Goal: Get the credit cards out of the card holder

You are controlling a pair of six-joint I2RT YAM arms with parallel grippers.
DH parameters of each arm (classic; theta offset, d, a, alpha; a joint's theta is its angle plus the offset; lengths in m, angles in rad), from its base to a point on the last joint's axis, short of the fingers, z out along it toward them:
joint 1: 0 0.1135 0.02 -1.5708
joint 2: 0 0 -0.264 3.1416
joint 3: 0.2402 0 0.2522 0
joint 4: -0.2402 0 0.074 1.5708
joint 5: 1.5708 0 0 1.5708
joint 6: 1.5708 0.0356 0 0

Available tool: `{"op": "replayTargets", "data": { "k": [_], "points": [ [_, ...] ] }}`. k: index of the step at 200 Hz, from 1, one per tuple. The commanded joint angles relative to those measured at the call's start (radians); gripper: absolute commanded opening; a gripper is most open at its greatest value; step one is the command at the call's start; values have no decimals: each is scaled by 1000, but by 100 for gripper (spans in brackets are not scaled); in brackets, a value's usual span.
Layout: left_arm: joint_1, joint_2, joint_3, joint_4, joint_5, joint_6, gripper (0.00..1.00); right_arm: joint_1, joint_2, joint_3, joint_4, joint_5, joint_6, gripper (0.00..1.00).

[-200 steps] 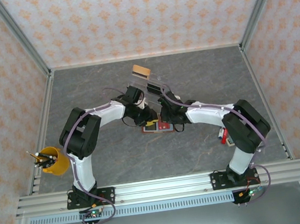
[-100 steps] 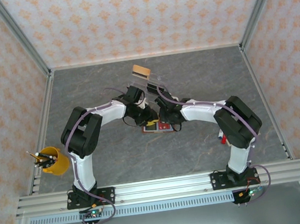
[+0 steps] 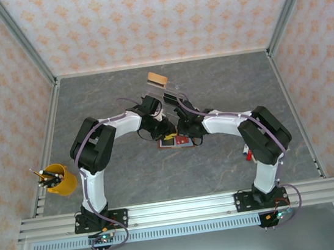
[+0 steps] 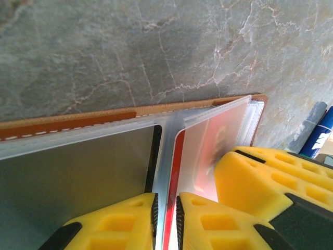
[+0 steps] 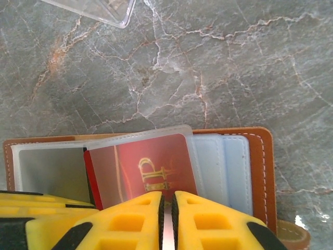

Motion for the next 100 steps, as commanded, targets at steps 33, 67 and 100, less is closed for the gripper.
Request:
{"op": "replayTargets", "data": {
  "k": [33, 67, 100],
  "points": [
    [2, 27, -2, 29, 41, -35, 20, -13, 24, -42, 24, -65, 24, 15],
    [8, 19, -14, 80, 81, -53, 19, -15, 27, -44, 25, -64, 28, 15],
    [18, 1, -34, 118, 104, -61, 17, -15, 28, -44, 6, -35, 24, 15]
  ]
}}
